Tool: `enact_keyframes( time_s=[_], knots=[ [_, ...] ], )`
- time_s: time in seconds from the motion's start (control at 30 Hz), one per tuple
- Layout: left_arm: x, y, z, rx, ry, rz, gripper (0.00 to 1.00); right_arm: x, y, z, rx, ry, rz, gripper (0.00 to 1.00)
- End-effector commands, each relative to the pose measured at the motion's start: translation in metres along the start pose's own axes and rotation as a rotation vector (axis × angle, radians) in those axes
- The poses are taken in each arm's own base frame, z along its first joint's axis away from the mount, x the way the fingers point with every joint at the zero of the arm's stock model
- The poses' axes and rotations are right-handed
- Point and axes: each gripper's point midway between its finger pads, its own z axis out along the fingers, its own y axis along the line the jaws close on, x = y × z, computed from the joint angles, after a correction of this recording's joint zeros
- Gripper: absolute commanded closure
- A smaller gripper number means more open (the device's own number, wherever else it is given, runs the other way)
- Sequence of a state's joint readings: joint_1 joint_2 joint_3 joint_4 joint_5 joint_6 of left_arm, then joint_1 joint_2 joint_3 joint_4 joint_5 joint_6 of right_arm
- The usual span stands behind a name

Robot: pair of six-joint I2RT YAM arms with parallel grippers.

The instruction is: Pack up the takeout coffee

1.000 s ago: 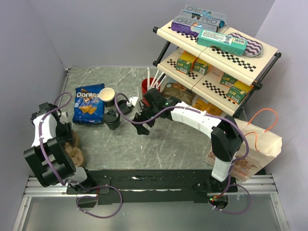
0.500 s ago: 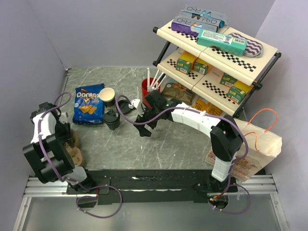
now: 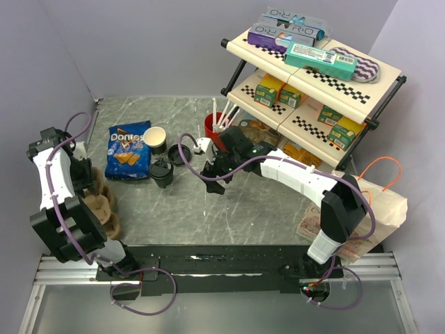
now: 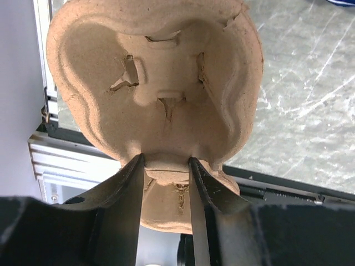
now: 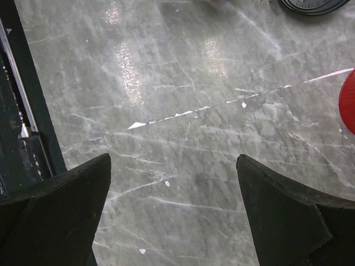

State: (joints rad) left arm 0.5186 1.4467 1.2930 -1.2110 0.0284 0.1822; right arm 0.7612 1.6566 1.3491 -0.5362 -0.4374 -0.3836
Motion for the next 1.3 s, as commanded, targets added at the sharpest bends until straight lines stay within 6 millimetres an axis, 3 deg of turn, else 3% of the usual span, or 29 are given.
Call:
enact_keyframes(
  time_s=[0.0, 0.17, 0.43, 0.47, 0.53, 0.6, 0.63, 0.67, 0.7, 0.73, 0.8, 0.83, 0.87, 0.9, 0.93, 0.97, 1.0, 1.03, 1.1, 1.13, 1.2, 1.23, 1.27],
  knots=[
    [-0.005, 0.002, -0.023, -0.004, -0.024, 0.014, 0.99, -0.006, 0.004, -0.017, 0.012, -0.042, -0.011, 0.00],
    [0.002, 0.006, -0.019, -0.022, 0.015, 0.025, 0.99, -0.007, 0.004, -0.019, 0.017, -0.049, -0.007, 0.00],
    [0.031, -0.001, 0.013, 0.015, 0.133, 0.018, 0.99, -0.008, 0.006, -0.018, 0.003, -0.046, 0.004, 0.00],
    [0.028, -0.004, 0.012, 0.033, 0.125, 0.019, 0.99, -0.009, 0.007, -0.018, 0.000, -0.046, 0.002, 0.00],
    [0.023, 0.008, 0.015, -0.047, 0.082, 0.015, 0.99, -0.010, 0.006, -0.018, 0.002, -0.049, 0.001, 0.00],
    [0.011, 0.001, 0.005, 0.021, 0.041, 0.028, 0.99, -0.009, 0.006, -0.018, 0.004, -0.042, 0.001, 0.00],
    [0.007, 0.022, 0.004, -0.099, -0.003, 0.010, 0.99, -0.009, 0.005, -0.018, 0.005, -0.044, 0.001, 0.00],
    [0.012, 0.022, 0.010, -0.097, 0.014, 0.027, 0.99, -0.008, 0.004, -0.018, 0.004, -0.043, 0.000, 0.00],
    [0.035, 0.002, -0.004, 0.025, 0.137, 0.034, 0.99, -0.006, 0.007, -0.018, -0.004, -0.034, -0.002, 0.00],
    [0.021, -0.001, -0.004, 0.075, 0.100, 0.021, 0.99, -0.006, 0.006, -0.018, 0.000, -0.031, 0.004, 0.00],
    [0.031, 0.030, 0.017, -0.098, 0.077, 0.012, 0.99, -0.005, 0.007, -0.017, -0.003, -0.038, 0.003, 0.00],
    [0.051, 0.018, 0.015, -0.033, 0.192, 0.031, 0.99, -0.002, 0.008, -0.016, -0.011, -0.025, 0.004, 0.00],
    [0.026, -0.009, -0.008, 0.151, 0.121, 0.032, 0.99, -0.004, 0.007, -0.017, -0.007, -0.023, 0.007, 0.00],
    [0.025, 0.001, -0.010, 0.133, 0.100, 0.005, 0.99, -0.005, 0.007, -0.018, -0.006, -0.021, 0.013, 0.00],
    [-0.003, 0.027, -0.008, -0.022, -0.076, 0.014, 0.99, -0.007, 0.006, -0.018, -0.002, -0.033, 0.006, 0.00],
    [0.018, 0.032, -0.001, -0.065, 0.005, 0.039, 0.99, -0.005, 0.006, -0.016, -0.010, -0.030, 0.000, 0.00],
    [0.016, 0.007, -0.009, 0.083, 0.061, 0.080, 0.99, -0.005, 0.007, -0.015, -0.015, -0.023, 0.001, 0.00],
    [-0.005, 0.006, -0.035, 0.111, -0.043, 0.043, 0.99, -0.003, 0.006, -0.016, -0.011, -0.010, 0.013, 0.00],
    [-0.012, 0.041, -0.027, -0.107, -0.170, 0.075, 0.99, -0.007, 0.005, -0.015, -0.012, -0.025, 0.007, 0.00],
    [0.005, 0.032, -0.029, -0.107, -0.060, 0.124, 0.99, -0.004, 0.006, -0.013, -0.021, -0.017, 0.007, 0.00],
    [-0.004, 0.003, -0.041, 0.054, -0.070, 0.130, 0.99, -0.008, 0.004, -0.013, -0.016, -0.018, 0.014, 0.00],
    [0.009, 0.008, -0.027, 0.025, -0.035, 0.124, 0.99, -0.010, 0.004, -0.013, -0.014, -0.025, 0.009, 0.00],
    [0.008, 0.015, -0.019, -0.036, -0.048, 0.136, 0.99, -0.010, 0.005, -0.011, -0.019, -0.030, 0.007, 0.00]
  ],
)
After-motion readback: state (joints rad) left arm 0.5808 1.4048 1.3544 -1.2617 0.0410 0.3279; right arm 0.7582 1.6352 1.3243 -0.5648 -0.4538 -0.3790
